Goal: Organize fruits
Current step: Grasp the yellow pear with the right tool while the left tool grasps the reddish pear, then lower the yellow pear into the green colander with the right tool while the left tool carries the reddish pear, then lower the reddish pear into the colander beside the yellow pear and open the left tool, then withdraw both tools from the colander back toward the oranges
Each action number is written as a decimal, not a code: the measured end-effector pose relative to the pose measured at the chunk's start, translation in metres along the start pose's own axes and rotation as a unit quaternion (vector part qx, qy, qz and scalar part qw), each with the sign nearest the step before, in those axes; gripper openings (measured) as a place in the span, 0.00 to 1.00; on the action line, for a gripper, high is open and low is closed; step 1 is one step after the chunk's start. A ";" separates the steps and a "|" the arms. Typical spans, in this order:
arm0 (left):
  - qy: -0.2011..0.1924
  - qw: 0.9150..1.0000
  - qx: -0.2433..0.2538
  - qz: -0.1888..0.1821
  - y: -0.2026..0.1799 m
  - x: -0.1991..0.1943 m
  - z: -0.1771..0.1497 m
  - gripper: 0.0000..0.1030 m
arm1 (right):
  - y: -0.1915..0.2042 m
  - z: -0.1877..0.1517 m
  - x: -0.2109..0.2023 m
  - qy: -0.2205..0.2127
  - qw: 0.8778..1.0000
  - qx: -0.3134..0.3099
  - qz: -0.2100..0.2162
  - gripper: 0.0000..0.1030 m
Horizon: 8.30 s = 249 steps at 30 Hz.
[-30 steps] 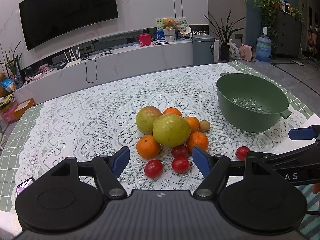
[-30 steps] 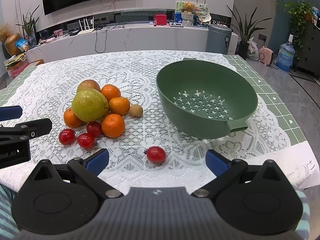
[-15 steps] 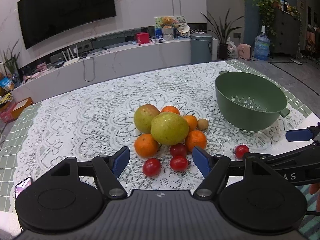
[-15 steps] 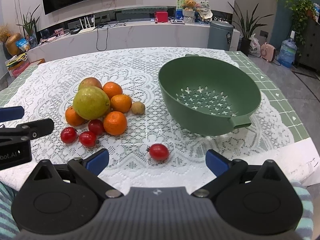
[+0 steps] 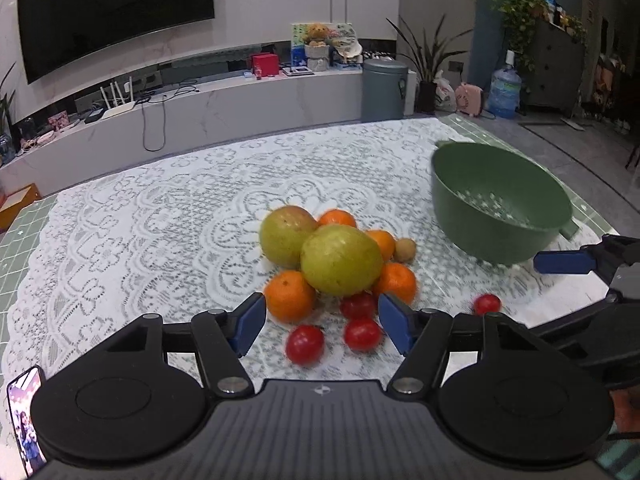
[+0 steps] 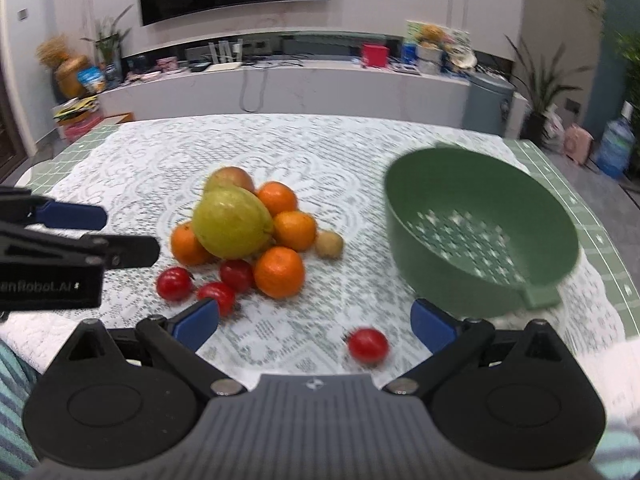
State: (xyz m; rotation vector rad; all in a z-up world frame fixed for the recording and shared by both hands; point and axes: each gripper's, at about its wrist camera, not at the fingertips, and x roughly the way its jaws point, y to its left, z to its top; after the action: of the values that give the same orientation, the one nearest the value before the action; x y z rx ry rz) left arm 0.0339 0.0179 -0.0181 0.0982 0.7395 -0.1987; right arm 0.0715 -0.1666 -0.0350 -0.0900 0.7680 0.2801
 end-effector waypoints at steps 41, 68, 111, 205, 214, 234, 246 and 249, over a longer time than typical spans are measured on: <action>0.073 0.988 -0.066 -0.120 0.081 0.072 0.030 0.54 | 0.038 0.051 0.104 0.006 0.983 -0.132 0.128 0.66; 0.133 0.951 0.157 -0.229 0.075 0.162 0.077 0.88 | -0.064 0.080 0.004 -0.034 0.998 -0.030 0.032 0.66; 0.087 0.964 0.151 -0.200 0.058 0.116 0.106 0.80 | -0.154 0.065 0.111 0.156 0.987 0.041 -0.011 0.66; 0.063 0.935 0.336 -0.093 0.036 0.076 0.063 0.78 | -0.108 0.037 -0.025 -0.051 0.989 0.132 0.036 0.67; 0.047 0.959 0.279 0.010 0.141 0.056 -0.007 0.77 | -0.078 0.036 -0.036 -0.069 0.991 0.115 0.003 0.70; -0.010 0.970 0.223 0.090 0.211 0.056 -0.049 0.77 | -0.026 0.040 -0.001 -0.038 0.998 0.043 -0.020 0.73; -0.022 0.977 0.210 -0.020 0.165 0.062 0.007 0.81 | -0.001 0.034 0.044 0.032 0.999 -0.007 0.021 0.50; -0.009 0.970 0.231 -0.071 0.143 0.067 0.008 0.81 | 0.000 0.030 0.055 0.049 0.998 -0.008 0.025 0.41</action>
State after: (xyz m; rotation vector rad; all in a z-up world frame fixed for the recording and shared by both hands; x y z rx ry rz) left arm 0.1181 0.1460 -0.0544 0.4870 0.6712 -0.5060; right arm 0.1292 -0.1492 -0.0512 -0.1015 0.8666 0.3307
